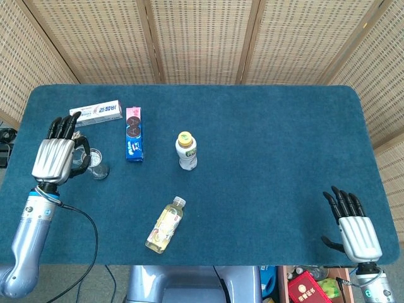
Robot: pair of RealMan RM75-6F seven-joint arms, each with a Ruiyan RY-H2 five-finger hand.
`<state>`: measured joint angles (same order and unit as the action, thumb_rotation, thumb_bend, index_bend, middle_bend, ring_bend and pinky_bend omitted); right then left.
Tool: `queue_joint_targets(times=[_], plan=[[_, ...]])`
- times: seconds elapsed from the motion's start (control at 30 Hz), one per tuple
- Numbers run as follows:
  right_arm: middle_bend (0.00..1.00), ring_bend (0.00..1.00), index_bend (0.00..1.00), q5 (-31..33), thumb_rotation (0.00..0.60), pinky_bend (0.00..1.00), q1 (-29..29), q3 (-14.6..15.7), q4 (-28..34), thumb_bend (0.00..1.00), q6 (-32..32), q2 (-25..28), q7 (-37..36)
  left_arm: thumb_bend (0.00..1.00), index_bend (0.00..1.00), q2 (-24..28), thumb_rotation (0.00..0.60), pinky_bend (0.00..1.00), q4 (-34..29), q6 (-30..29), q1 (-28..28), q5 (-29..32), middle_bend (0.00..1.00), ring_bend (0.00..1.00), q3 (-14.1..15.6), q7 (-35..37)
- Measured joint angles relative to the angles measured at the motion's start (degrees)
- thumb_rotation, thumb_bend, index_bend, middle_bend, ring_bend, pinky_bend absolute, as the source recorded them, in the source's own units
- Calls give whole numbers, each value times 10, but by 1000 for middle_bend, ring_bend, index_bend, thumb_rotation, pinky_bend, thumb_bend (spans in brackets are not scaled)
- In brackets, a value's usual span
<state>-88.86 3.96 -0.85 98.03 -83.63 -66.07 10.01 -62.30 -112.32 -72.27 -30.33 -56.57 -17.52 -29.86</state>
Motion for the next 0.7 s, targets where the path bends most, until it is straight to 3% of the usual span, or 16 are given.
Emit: queue_joint_targets(times=[0.7], plan=[[0,0,85,5,600,108,2,0,-2,2,7,-5,9,434,622,7,600,0,92,28,-7,40,0,0,9,49]])
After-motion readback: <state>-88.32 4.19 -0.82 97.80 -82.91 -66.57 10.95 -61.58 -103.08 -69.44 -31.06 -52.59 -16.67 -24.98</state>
